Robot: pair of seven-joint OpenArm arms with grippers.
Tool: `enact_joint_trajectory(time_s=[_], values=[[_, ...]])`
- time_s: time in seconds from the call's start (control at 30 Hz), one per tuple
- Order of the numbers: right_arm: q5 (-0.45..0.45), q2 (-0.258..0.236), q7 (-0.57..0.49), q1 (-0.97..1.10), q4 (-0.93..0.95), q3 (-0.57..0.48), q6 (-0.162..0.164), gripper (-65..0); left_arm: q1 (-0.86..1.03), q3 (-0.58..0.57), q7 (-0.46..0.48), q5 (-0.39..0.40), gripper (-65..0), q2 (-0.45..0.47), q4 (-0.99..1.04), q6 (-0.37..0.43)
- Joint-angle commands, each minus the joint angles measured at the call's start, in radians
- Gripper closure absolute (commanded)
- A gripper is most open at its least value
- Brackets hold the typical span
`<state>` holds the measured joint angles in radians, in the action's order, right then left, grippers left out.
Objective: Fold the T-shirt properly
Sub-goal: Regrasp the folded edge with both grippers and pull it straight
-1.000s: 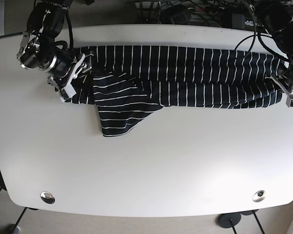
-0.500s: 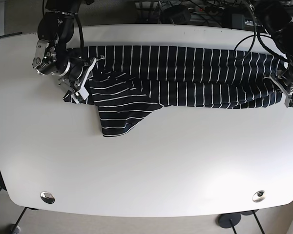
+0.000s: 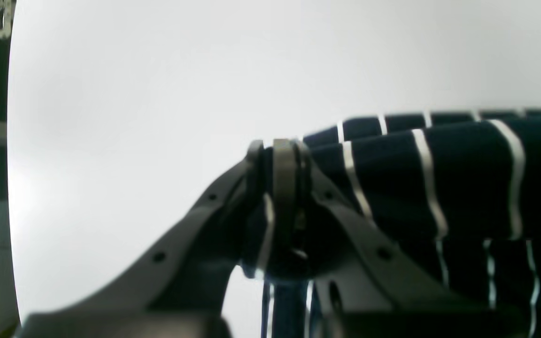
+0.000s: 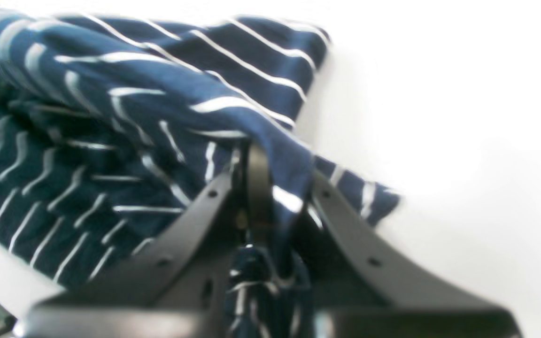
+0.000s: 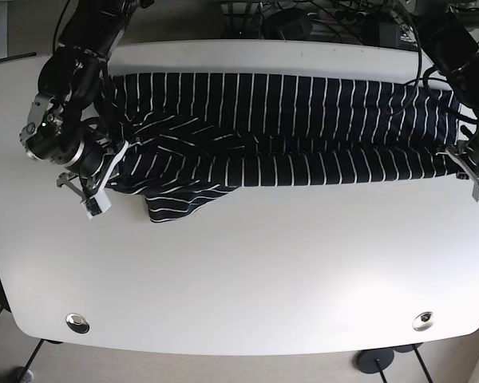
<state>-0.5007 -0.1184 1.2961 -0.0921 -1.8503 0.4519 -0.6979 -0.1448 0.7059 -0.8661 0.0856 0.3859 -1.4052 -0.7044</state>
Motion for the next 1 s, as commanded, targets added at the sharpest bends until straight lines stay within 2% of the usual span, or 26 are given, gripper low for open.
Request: enact_joint_trajectory(time_s=[0.03, 0.13, 0.33, 0.6, 0.87, 1.0], values=[[-0.003, -0.011, 0.038, -0.045, -0.018, 0.032, 0.0, -1.7, -0.036, 0.007, 0.017, 0.003, -0.4, 0.025, -0.021, 0.006], [-0.005, -0.011, 0.093, -0.061, -0.065, 0.075, 0.0, -1.7, -0.057, 0.007, 0.017, 0.003, -0.4, 0.026, -0.021, 0.006], [-0.171, -0.016, 0.1, 0.042, -0.108, 0.149, 0.0, -1.6, -0.052, 0.025, 0.015, 0.003, -0.4, 0.037, -0.079, 0.006], [-0.264, -0.017, 0.1, 0.266, -0.108, 0.157, 0.0, -1.6, 0.04, 0.044, 0.015, 0.003, -0.4, 0.04, -0.082, 0.006], [-0.273, -0.017, 0.076, 0.398, -0.105, 0.169, 0.0, -1.7, 0.167, 0.091, 0.02, 0.003, -0.4, 0.04, -0.082, 0.006], [-0.273, -0.037, 0.076, 0.423, -0.104, 0.169, 0.0, -3.2, 0.216, 0.091, 0.021, 0.001, -1.4, 0.04, -0.081, 0.006]])
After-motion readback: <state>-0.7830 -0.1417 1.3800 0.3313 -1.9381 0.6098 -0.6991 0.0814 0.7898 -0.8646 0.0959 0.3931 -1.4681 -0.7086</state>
